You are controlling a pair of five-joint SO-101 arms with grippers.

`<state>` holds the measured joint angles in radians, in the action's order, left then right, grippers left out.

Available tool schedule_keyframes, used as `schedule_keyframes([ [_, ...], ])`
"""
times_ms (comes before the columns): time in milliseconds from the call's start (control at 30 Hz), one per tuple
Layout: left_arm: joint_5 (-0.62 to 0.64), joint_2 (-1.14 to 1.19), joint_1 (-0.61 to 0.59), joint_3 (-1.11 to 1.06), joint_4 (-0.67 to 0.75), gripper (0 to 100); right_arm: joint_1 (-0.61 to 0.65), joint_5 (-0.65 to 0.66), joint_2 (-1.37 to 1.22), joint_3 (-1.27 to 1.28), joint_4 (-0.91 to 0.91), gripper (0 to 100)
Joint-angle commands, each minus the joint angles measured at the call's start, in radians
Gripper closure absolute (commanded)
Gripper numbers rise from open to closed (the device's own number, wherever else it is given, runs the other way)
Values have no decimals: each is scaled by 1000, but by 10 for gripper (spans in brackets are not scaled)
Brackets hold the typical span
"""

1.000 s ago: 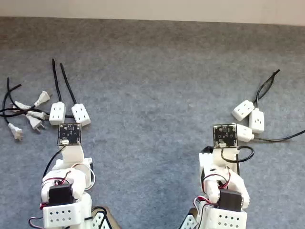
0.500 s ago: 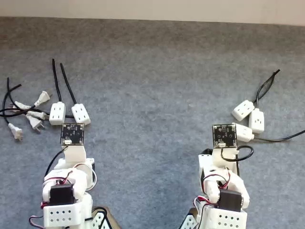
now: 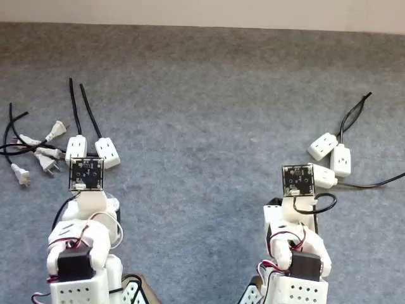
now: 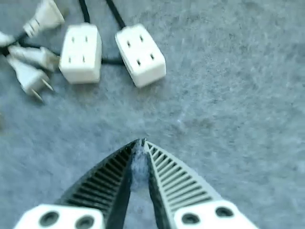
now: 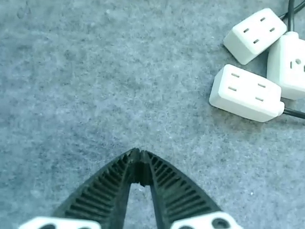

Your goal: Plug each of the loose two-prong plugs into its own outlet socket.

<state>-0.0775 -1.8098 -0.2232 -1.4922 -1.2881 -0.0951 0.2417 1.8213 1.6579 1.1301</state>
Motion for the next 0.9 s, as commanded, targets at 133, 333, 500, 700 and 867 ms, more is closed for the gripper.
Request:
schedule_keyframes([
  [133,-69,1,44,130,77,942,-27,-2,10,147,5,986],
  [333,58,214,42,277,117,784,-27,-2,10,147,4,986],
  [500,141,736,42,562,132,787,-27,-2,10,147,4,986],
  [700,315,1368,44,993,17,787,-27,-2,10,147,4,986],
  [867,420,1646,45,1222,-37,786,-27,-2,10,147,4,986],
])
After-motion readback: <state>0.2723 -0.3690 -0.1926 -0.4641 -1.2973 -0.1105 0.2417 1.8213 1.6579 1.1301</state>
